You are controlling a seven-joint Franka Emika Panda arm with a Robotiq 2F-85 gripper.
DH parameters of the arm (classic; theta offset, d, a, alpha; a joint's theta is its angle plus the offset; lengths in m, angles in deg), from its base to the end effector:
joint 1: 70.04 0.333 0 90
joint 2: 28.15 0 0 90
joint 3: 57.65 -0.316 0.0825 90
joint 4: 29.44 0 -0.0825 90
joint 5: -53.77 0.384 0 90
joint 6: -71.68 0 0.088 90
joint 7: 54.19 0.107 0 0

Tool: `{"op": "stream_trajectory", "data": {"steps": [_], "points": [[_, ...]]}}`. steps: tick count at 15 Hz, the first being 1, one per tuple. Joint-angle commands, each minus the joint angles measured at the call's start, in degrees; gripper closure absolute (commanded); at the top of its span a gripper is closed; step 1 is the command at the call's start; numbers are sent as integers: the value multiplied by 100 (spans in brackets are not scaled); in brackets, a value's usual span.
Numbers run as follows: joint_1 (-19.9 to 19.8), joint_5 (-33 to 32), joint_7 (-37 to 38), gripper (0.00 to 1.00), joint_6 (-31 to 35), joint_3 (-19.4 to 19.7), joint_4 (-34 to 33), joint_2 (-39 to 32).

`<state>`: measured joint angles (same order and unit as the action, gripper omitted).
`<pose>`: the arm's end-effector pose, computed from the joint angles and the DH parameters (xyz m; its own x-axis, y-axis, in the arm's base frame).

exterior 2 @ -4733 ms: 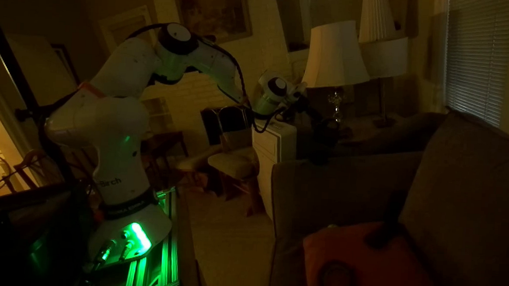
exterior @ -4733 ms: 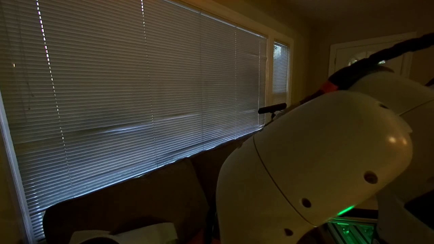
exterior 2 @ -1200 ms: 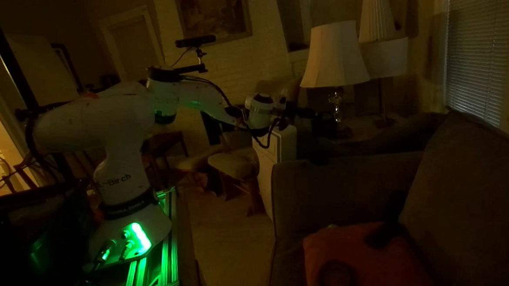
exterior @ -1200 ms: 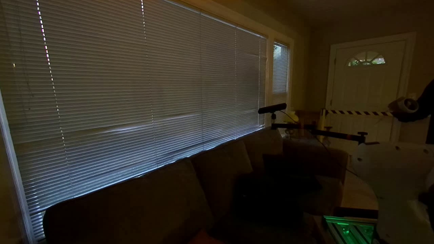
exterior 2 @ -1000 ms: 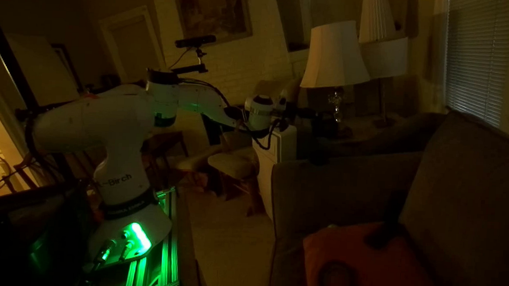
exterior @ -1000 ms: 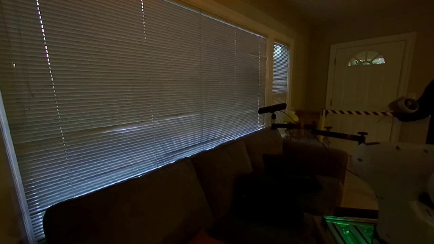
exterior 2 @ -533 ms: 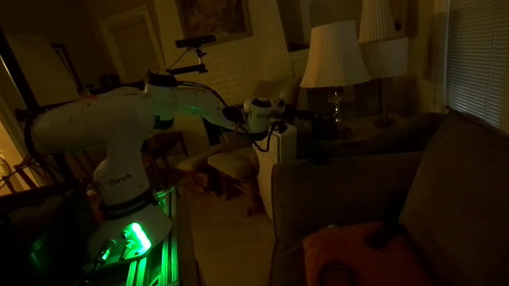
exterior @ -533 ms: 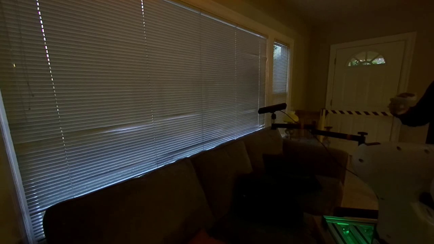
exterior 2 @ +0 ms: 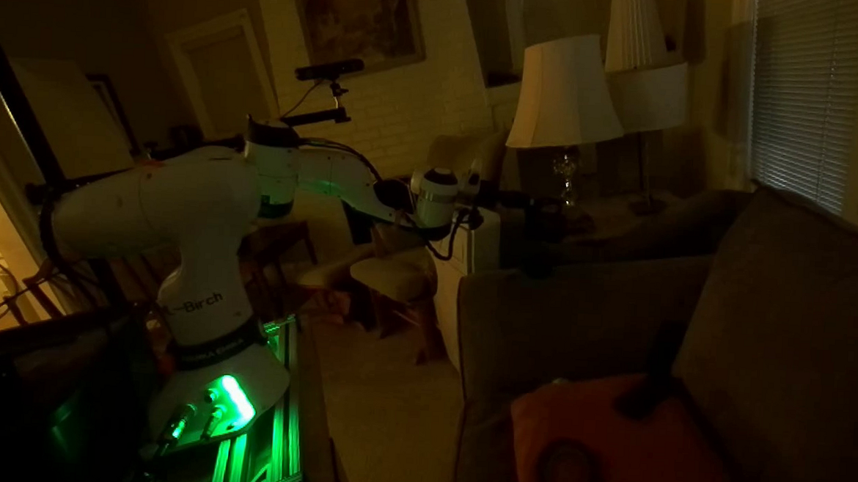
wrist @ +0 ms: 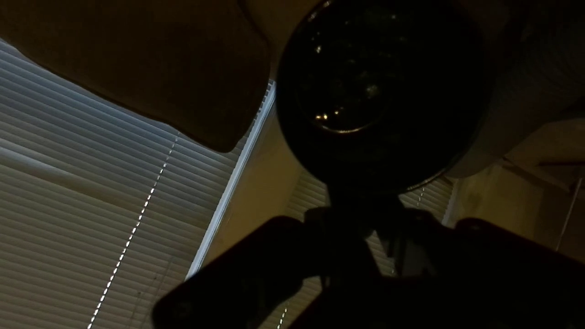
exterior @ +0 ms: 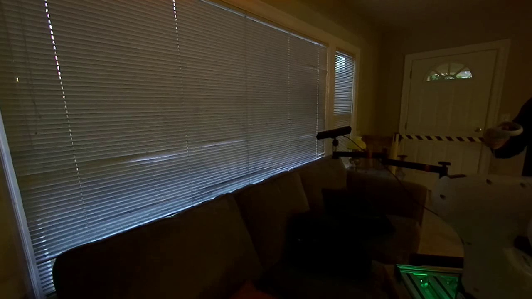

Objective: Pour the black mug's contents into the black bowl

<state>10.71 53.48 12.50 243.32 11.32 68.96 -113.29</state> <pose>0.6209 0.3161 0.1508 0.4807 0.2390 0.8437 -0.2488 -0.8854 0.3925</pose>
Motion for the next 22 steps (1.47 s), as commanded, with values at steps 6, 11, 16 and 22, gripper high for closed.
{"op": "stream_trajectory", "data": {"steps": [6, 11, 16, 22], "points": [[186, -1756, 919, 95, -151, 291, 267, 1], [253, -3638, 2153, 95, -573, 487, 88, 2], [306, -4607, 2791, 95, -1088, 367, 7, -6], [227, -5678, 3495, 95, -1593, 186, -240, 2]]}}
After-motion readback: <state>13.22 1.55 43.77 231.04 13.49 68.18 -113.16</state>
